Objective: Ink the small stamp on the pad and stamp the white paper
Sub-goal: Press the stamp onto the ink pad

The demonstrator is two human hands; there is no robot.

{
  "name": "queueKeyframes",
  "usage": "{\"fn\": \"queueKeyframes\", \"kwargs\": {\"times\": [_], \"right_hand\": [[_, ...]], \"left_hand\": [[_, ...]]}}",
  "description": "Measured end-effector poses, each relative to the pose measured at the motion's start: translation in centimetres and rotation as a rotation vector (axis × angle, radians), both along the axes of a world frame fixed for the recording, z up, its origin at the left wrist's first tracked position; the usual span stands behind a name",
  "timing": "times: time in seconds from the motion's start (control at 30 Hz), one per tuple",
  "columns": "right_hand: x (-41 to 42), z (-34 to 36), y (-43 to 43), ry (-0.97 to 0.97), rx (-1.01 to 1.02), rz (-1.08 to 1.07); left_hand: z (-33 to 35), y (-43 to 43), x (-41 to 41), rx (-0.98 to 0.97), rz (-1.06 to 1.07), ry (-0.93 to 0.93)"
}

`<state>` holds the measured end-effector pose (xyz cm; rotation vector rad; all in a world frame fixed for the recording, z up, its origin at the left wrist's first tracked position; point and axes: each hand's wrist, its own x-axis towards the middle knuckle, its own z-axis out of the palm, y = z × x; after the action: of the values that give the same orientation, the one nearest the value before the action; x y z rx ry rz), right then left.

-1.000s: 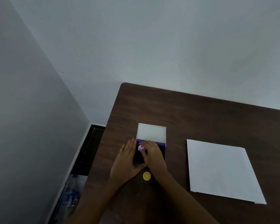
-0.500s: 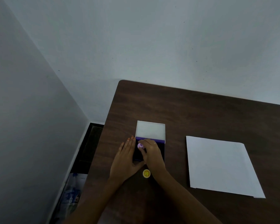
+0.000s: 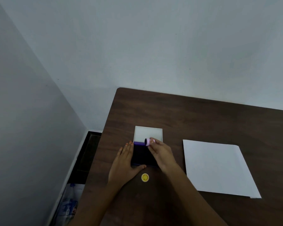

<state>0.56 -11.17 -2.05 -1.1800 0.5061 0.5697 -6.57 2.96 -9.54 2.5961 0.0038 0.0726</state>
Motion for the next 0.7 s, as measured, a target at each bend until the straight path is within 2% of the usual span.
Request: {"fn": "queueKeyframes", "kwargs": {"times": [0.07, 0.1, 0.2, 0.27, 0.4, 0.53, 0.7], "right_hand": [[0.2, 0.7, -0.8, 0.264, 0.433, -0.166], [0.1, 1.1, -1.2, 0.311, 0.55, -0.196], [-0.3, 2.1, -1.9, 0.303, 0.76, -0.196], [-0.4, 2.6, -2.2, 0.286, 0.815, -0.191], [-0.4, 2.9, -3.3, 0.244, 0.796, -0.196], [-0.4, 2.9, -5.7, 0.129, 0.624, -0.175], [-0.5, 3.1, -9.8, -0.065, 0.339, -0.183]], "left_hand": [[-0.1, 0.1, -0.1, 0.0, 0.009, -0.008], [-0.1, 0.1, -0.1, -0.002, 0.016, -0.013], [-0.1, 0.1, -0.1, -0.018, 0.036, -0.016], [0.0, 0.0, -0.2, -0.033, 0.045, -0.011], [0.6, 0.1, -0.3, -0.136, 0.08, -0.01], [1.8, -0.4, -0.1, -0.298, 0.222, -0.014], [3.8, -3.6, 2.2, -0.201, 0.234, -0.057]]}}
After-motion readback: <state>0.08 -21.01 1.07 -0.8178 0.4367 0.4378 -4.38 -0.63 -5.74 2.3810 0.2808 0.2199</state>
